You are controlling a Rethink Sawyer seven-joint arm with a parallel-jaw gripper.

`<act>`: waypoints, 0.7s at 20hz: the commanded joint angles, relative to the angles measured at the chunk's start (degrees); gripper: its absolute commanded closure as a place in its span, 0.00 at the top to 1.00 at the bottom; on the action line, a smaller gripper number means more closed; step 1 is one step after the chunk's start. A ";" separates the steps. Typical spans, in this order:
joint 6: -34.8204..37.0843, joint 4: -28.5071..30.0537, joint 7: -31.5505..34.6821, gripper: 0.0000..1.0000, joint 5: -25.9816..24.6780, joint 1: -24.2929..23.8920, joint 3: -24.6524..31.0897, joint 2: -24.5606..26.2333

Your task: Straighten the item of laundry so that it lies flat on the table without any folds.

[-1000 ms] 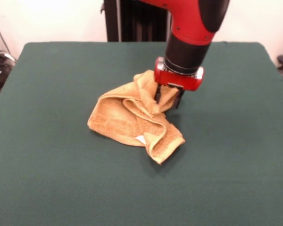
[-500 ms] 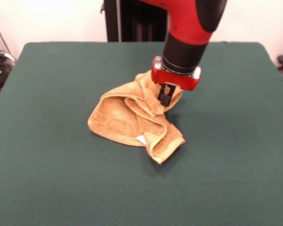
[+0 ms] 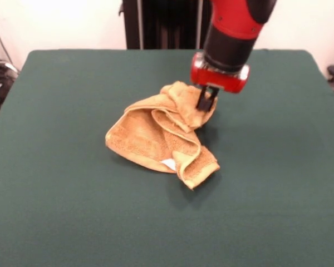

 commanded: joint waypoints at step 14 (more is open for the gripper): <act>0.76 12.90 15.98 1.00 3.50 0.13 6.49 -1.14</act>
